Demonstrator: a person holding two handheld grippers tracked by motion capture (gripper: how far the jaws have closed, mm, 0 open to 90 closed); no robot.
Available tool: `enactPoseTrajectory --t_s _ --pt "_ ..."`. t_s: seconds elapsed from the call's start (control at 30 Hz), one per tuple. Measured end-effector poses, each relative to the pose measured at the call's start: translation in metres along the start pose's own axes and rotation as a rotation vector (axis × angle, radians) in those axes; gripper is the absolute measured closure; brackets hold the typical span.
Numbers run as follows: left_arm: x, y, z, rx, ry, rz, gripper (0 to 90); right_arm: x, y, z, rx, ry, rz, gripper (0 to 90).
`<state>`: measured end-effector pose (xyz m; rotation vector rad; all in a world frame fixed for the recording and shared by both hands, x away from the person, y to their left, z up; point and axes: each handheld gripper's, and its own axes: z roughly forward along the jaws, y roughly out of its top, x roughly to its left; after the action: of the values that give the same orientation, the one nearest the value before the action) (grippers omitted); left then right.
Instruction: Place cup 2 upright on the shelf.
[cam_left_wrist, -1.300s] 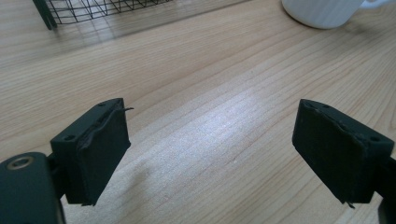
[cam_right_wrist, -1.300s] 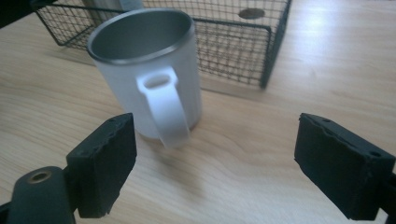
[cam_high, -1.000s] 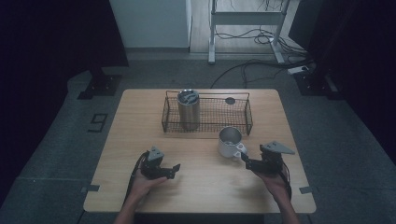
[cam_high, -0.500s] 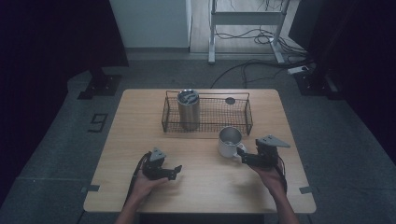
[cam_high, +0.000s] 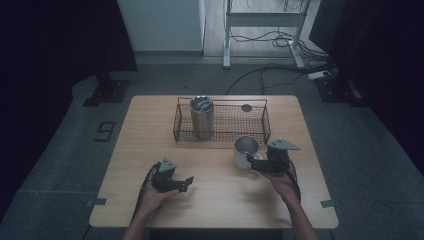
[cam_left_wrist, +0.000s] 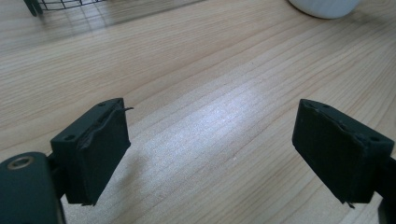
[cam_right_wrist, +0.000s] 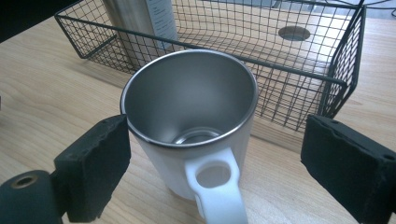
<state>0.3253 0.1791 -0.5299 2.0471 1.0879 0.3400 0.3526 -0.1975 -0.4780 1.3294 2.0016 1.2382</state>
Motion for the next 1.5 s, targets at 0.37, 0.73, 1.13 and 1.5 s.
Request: enactPoseTrajectory --t_s 0.37,0.73,1.13,1.5 --pt "-0.002 -0.001 0.003 0.008 -0.003 -0.002 11.1 -0.001 0.002 0.008 0.024 0.014 -0.003 4.0" --pt "-0.002 -0.003 0.006 0.022 -0.008 -0.003 11.2 0.004 0.006 0.019 0.03 0.023 -0.011 2.9" --pt "-0.001 -0.002 0.003 0.017 -0.006 -0.004 11.1 0.01 0.012 0.036 0.077 0.017 -0.035 0.0" --pt "0.0 -0.002 0.002 0.018 -0.005 -0.007 11.1 0.014 0.016 0.05 0.13 -0.005 -0.063 0.0"
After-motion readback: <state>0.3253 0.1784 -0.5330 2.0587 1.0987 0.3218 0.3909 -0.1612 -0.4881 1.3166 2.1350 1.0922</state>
